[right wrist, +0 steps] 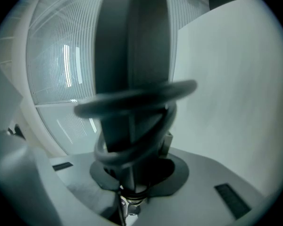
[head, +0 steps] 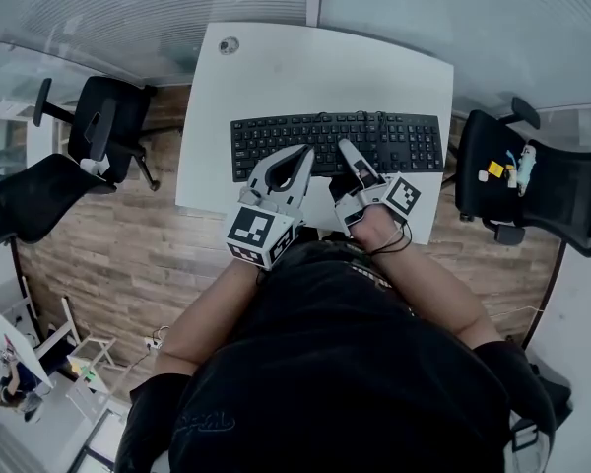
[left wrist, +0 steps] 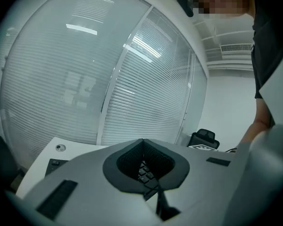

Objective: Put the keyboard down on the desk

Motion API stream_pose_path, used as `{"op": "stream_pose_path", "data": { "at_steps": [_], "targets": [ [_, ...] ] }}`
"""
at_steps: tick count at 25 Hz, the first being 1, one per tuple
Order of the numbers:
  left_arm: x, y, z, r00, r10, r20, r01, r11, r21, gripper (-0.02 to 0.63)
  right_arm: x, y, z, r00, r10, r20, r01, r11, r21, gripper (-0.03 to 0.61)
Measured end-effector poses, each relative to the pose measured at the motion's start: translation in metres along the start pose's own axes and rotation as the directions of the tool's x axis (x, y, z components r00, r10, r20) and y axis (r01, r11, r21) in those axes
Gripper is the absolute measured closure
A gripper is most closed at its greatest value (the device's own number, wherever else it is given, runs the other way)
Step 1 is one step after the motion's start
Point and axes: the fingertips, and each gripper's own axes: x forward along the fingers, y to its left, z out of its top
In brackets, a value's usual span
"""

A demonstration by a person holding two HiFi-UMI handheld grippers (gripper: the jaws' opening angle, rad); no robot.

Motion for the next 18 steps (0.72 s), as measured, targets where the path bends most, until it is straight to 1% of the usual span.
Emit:
{"op": "stream_pose_path", "data": {
  "at_steps": [4,9,18],
  "targets": [
    [0.003,0.014,-0.008,1.000,-0.011,-0.029,0.011,1.000,-0.005,0.598,0.011,-0.018,0.000,0.999,-0.039,-0.010,0.039,0.999,-0.026,0.486],
    [0.012,0.033,-0.016,0.998,-0.027,-0.055,0.025,0.999,-0.021,0.598,0.025,-0.040,0.002,0.997,-0.074,-0.002,0.074,0.997,-0.022,0.486],
    [0.025,0.056,-0.033,0.992,-0.047,-0.113,0.041,0.998,-0.047,0.598,0.041,-0.072,0.004,0.997,-0.074,0.023,0.075,0.997,-0.004,0.486]
  ]
}}
